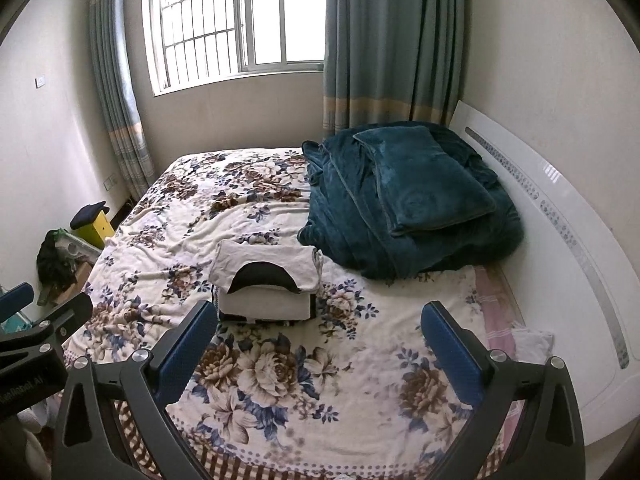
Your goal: Fold small clothes
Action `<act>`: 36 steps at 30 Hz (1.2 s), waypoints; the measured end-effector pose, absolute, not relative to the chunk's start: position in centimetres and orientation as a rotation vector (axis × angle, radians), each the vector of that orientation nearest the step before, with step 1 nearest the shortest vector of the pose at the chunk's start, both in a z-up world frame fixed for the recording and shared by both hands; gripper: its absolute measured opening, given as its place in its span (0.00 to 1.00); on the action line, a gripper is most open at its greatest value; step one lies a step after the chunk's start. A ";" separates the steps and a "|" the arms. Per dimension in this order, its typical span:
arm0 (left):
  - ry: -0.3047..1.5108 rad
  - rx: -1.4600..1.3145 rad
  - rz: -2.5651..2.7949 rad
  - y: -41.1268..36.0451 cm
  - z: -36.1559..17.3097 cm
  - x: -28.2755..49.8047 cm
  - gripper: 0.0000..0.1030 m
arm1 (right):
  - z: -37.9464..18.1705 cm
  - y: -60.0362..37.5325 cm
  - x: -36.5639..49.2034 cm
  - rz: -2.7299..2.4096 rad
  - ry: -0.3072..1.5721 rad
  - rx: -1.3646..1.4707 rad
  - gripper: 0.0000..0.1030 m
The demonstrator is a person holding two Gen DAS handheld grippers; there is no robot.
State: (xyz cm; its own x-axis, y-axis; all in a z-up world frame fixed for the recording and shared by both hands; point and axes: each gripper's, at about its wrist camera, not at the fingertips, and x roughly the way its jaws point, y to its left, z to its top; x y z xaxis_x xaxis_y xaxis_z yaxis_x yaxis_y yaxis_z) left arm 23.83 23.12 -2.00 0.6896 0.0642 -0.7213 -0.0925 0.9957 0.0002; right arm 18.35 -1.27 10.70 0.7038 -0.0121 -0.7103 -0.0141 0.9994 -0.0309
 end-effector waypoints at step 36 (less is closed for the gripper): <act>0.805 -0.035 0.089 23.6 -2.1 23.5 1.00 | 10.4 -0.4 17.8 0.009 0.801 -0.028 1.00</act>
State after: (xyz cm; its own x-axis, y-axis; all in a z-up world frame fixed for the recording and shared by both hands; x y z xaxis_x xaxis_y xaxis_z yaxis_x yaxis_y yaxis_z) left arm 23.51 23.61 -2.09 0.6899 0.0659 -0.7209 -0.0929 0.9957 0.0021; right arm 17.84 -0.39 10.40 0.6956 -0.0025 -0.7184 -0.0188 0.9996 -0.0218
